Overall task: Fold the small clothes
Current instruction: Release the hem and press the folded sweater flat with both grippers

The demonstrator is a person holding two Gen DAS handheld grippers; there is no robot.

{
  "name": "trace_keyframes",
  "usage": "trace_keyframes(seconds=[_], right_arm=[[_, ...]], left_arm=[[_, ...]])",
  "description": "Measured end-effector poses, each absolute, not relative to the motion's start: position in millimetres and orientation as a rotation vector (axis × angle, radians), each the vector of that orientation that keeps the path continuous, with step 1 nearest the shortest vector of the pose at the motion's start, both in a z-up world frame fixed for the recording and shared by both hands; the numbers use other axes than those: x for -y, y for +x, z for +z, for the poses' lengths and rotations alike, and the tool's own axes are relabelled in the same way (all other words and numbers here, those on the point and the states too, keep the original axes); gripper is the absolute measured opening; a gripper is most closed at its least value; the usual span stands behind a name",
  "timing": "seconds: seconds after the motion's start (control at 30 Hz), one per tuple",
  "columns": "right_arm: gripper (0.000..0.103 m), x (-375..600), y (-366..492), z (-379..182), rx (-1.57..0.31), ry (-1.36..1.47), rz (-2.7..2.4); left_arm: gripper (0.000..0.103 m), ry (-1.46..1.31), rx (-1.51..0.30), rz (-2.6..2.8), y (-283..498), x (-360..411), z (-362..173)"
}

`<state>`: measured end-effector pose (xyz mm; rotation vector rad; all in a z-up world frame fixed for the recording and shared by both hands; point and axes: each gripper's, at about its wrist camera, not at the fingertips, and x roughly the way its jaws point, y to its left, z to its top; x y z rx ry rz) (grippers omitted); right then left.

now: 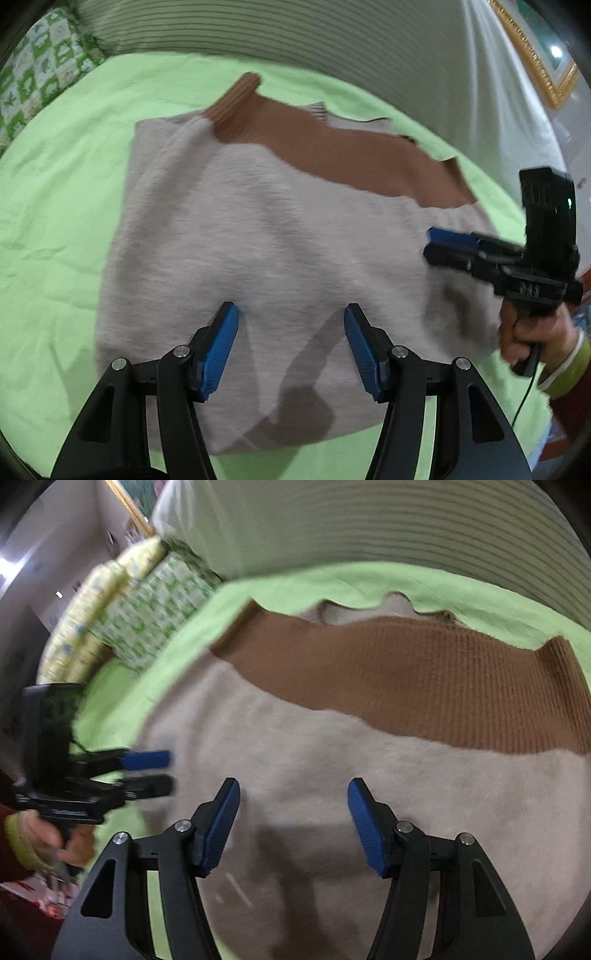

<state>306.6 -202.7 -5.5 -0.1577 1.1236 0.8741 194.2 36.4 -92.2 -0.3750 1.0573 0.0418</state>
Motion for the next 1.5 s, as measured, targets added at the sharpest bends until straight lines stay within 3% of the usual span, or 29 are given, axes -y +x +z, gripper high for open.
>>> trace_keyframes(seconds=[0.2, 0.3, 0.43, 0.6, 0.83, 0.97, 1.17, 1.33, 1.43, 1.5], right_arm=[[0.037, 213, 359, -12, -1.068, -0.205, 0.617], [0.033, 220, 377, -11, -1.048, -0.186, 0.513], [0.034, 230, 386, -7, -1.038, -0.102, 0.425], [0.036, 242, 362, 18, -0.993, 0.018, 0.470], [0.038, 278, 350, 10, -1.020, 0.019, 0.420], [0.038, 316, 371, -5, -1.030, 0.067, 0.348], [0.037, 337, 393, -12, -1.005, 0.125, 0.300], [0.038, 345, 386, 0, -0.992, 0.210, 0.265], [0.039, 348, 376, 15, -0.983, 0.225, 0.269], [0.041, 348, 368, 24, -0.971, 0.244, 0.279]], left_arm=[[0.056, -0.349, -1.050, 0.097, 193, -52, -91], [0.055, -0.338, -1.051, 0.151, 184, -67, -89], [0.049, -0.393, -1.055, 0.176, 176, -85, -88], [0.062, -0.434, -0.974, 0.139, 198, -78, -56], [0.062, -0.312, -0.986, 0.092, 286, -49, -59], [0.062, -0.381, -1.041, 0.179, 321, -85, -80], [0.046, -0.492, -1.021, 0.222, 323, -128, -88], [0.045, -0.472, -1.007, 0.221, 307, -130, -77], [0.050, -0.446, -0.985, 0.248, 284, -128, -61], [0.072, -0.428, -0.973, 0.291, 265, -126, -51]])
